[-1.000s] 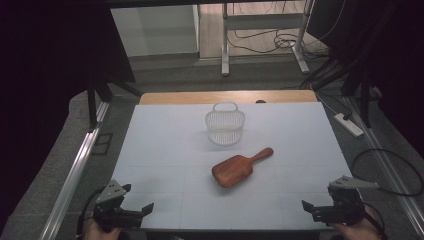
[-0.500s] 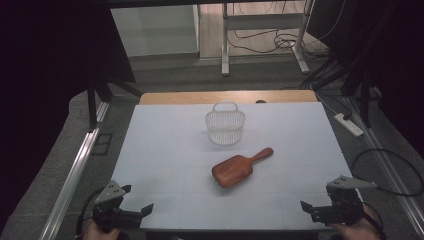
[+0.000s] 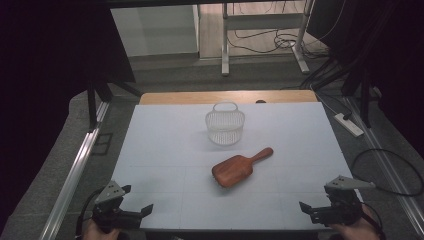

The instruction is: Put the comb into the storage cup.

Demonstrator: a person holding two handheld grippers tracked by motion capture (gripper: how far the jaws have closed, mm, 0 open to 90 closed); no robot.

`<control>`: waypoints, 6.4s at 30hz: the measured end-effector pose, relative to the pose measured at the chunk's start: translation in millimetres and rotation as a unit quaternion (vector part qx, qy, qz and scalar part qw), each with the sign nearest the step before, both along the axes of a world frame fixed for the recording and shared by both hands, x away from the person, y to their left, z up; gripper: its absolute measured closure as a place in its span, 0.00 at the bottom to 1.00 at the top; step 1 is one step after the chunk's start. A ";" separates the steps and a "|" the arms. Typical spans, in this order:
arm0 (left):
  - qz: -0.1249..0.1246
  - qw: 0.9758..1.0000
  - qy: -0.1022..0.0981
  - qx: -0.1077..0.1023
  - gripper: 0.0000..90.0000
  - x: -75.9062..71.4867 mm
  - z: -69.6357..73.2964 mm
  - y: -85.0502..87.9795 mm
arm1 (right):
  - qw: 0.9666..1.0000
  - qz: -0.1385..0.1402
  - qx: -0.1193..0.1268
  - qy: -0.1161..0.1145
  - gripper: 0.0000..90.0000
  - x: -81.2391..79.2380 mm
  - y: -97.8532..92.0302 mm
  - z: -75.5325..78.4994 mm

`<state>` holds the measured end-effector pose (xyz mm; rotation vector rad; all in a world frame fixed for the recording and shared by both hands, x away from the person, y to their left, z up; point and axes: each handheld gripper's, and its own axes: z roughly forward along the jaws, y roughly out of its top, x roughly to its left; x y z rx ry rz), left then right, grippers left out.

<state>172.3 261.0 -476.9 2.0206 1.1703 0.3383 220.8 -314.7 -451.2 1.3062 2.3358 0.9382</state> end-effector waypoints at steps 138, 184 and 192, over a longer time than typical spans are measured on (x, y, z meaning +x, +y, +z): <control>-0.002 1.000 0.005 0.009 0.01 2.3 -0.4 -1.6 | 0.992 0.085 -0.066 0.062 0.00 194.8 144.8 -13.5; -0.003 1.000 0.006 0.001 0.01 2.3 -0.8 -0.6 | 0.982 0.121 -0.095 0.107 1.00 209.4 153.3 -50.6; -0.003 1.000 0.006 0.001 0.01 2.0 -0.8 -0.5 | 0.981 0.126 -0.094 0.112 1.00 203.7 149.3 -48.4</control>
